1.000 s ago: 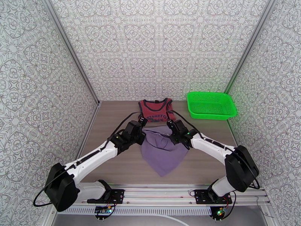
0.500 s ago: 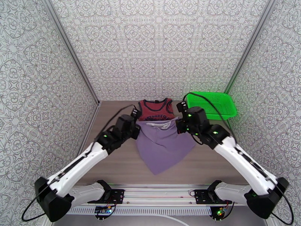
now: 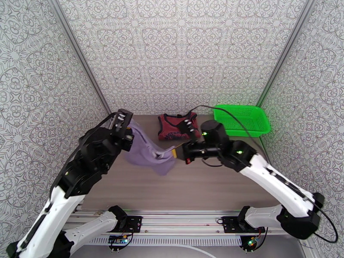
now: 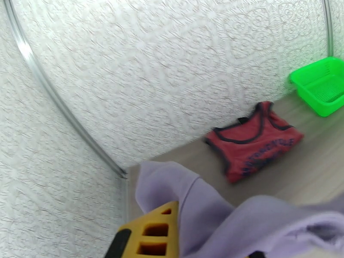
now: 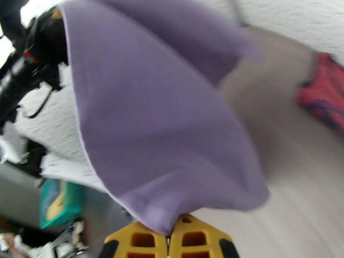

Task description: Fold and stack the mixed laundry pile

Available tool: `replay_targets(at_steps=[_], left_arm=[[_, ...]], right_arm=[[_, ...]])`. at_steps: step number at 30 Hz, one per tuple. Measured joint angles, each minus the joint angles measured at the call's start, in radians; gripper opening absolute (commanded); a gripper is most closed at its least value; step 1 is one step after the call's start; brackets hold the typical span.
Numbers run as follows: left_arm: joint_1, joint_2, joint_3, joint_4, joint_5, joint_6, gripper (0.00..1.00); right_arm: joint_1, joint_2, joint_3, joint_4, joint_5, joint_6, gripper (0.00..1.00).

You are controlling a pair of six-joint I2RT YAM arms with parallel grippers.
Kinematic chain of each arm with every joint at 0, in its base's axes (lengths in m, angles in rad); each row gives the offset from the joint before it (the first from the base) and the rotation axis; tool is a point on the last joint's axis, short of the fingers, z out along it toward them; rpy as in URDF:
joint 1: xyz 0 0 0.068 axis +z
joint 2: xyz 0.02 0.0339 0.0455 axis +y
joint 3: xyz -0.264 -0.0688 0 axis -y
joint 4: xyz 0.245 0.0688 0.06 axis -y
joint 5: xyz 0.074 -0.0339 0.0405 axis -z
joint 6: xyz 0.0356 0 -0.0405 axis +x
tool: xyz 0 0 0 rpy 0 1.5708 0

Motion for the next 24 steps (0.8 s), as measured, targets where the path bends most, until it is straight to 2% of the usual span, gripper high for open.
replay_targets(at_steps=[5, 9, 18, 24], left_arm=[[-0.001, 0.025, 0.042, -0.023, -0.079, 0.166, 0.00], [0.027, 0.095, 0.058, -0.017, -0.116, 0.289, 0.00], [0.188, 0.204, 0.097, 0.019, -0.039, 0.382, 0.00], [0.218, 0.273, 0.108, 0.064, 0.041, 0.398, 0.00]], right_arm=[[0.094, 0.116, 0.026, 0.123, -0.074, 0.101, 0.00], [0.117, 0.166, 0.042, 0.197, -0.106, 0.166, 0.00], [0.148, 0.259, 0.121, 0.364, -0.163, 0.286, 0.00], [0.164, 0.320, 0.112, 0.425, -0.178, 0.352, 0.00]])
